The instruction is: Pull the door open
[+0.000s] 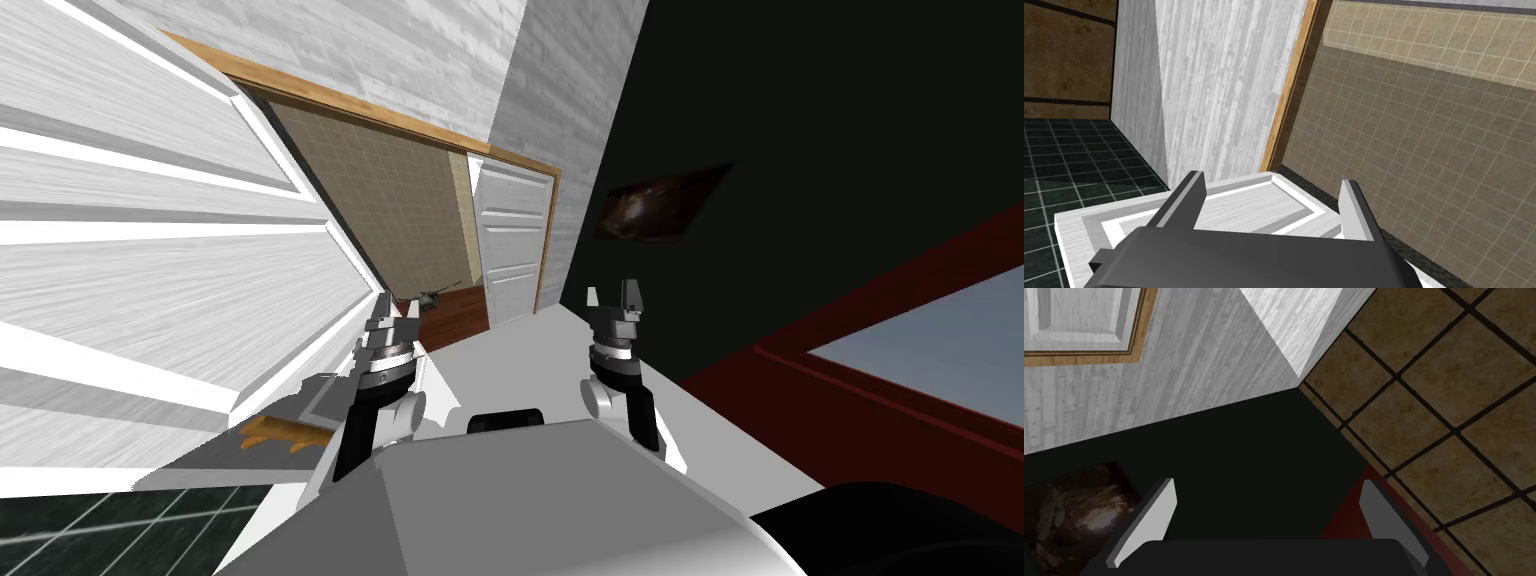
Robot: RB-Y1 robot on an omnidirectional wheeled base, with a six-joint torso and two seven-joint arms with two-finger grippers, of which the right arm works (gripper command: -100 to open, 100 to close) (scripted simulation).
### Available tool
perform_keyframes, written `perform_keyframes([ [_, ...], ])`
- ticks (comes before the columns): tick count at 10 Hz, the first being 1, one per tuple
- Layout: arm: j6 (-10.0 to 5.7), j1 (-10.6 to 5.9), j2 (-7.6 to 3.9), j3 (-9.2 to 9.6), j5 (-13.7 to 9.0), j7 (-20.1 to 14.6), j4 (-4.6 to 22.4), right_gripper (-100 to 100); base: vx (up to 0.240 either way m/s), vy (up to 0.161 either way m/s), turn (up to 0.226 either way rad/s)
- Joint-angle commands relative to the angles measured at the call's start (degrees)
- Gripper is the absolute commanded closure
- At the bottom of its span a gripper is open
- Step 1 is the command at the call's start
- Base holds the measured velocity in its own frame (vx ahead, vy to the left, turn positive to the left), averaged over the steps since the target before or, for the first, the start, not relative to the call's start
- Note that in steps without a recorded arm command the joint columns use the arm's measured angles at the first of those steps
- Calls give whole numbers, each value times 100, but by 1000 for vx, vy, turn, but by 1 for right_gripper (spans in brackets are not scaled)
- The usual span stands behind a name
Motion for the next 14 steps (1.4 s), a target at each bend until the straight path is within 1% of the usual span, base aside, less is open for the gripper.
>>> perform_keyframes([
  [1,-55,-40,-64,81,-136,-195,198,-100,62,12,151],
  [2,-70,-51,-81,104,-174,-249,252,-100,116,34,80],
  [4,-139,-101,-158,206,-345,-495,501,-100,133,48,74],
  [6,-183,-133,-205,271,-453,-650,658,-100,106,16,76],
  [7,-229,-166,-254,339,-567,-813,823,-100,124,27,94],
  [14,-431,-313,-466,638,-1069,-1532,1551,-100,99,18,87],
])
